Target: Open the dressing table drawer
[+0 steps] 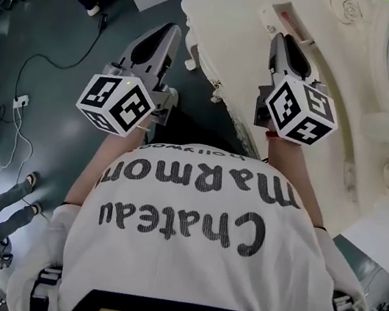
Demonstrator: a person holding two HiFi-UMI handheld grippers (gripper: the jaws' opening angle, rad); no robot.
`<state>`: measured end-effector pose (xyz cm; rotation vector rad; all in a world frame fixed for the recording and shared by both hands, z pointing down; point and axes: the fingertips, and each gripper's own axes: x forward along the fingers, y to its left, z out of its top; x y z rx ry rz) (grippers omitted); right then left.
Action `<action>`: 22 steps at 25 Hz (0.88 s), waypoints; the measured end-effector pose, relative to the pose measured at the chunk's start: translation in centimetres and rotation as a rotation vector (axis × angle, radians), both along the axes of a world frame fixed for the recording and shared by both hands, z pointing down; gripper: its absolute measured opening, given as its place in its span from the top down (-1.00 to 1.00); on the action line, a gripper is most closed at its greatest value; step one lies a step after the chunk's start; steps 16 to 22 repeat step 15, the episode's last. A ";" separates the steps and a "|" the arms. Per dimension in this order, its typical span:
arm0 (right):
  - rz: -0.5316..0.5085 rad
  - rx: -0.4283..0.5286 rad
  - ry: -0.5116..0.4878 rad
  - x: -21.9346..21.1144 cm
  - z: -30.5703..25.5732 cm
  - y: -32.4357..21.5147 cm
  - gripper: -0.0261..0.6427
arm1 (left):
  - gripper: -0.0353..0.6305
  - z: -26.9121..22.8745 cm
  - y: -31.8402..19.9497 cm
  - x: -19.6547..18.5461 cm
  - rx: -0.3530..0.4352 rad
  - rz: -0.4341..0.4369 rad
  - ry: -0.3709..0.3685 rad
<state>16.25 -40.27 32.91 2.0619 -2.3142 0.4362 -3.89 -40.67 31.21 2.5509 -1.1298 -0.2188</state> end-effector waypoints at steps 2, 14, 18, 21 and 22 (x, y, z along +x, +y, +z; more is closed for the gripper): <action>-0.003 -0.002 0.007 -0.1 0.2 0.5 0.68 | 0.82 0.2 0.6 -0.1 -0.004 -0.002 -0.003; -0.020 0.006 0.024 -1.0 0.0 1.6 0.68 | 0.82 -0.2 1.7 -1.1 0.008 -0.028 0.004; -0.021 0.007 0.023 -1.1 -0.2 1.7 0.68 | 0.82 -0.3 1.8 -1.2 0.009 -0.029 0.005; -0.021 0.007 0.023 -1.1 -0.2 1.7 0.68 | 0.82 -0.3 1.8 -1.2 0.009 -0.029 0.005; -0.021 0.007 0.023 -1.1 -0.2 1.7 0.68 | 0.82 -0.3 1.8 -1.2 0.009 -0.029 0.005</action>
